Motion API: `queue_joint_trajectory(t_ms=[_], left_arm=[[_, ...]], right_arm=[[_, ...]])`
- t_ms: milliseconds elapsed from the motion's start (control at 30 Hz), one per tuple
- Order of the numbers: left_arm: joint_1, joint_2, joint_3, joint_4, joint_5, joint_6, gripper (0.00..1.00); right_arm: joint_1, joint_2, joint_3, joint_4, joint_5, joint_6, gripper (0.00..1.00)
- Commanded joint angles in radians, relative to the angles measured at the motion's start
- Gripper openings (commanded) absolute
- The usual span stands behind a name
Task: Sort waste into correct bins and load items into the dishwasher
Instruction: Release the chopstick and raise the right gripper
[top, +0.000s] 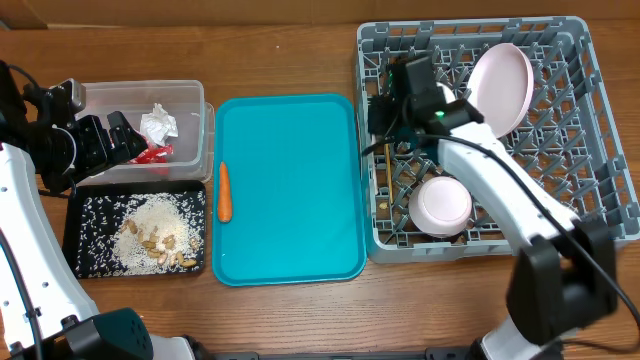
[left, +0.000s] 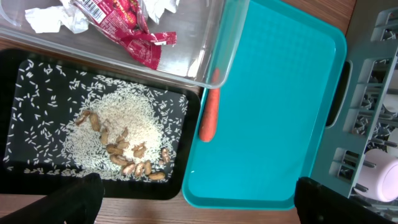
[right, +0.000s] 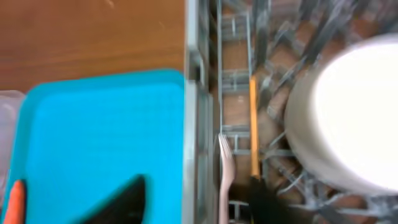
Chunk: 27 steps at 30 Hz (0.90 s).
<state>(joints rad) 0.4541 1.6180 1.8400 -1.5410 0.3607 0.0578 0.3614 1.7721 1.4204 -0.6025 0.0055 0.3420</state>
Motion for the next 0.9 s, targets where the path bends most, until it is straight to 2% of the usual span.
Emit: queue_joint_trajectory(t_ms=[0, 67, 133, 867], left_arm=[[0.003, -0.002, 0.018, 0.001, -0.005, -0.005, 1.00], [0.003, -0.002, 0.018, 0.001, -0.005, -0.006, 1.00], [0.004, -0.002, 0.018, 0.001, -0.005, -0.006, 1.00], [0.003, -0.002, 0.018, 0.001, -0.005, -0.006, 1.00]], right_arm=[[-0.004, -0.122, 0.042, 0.006, 0.117, -0.002, 0.81], [-0.004, -0.135, 0.042, 0.005, 0.208, -0.002, 1.00], [-0.004, -0.136, 0.041, -0.003, 0.270, -0.002, 1.00], [-0.004, -0.134, 0.039, -0.058, 0.259, -0.001, 1.00]])
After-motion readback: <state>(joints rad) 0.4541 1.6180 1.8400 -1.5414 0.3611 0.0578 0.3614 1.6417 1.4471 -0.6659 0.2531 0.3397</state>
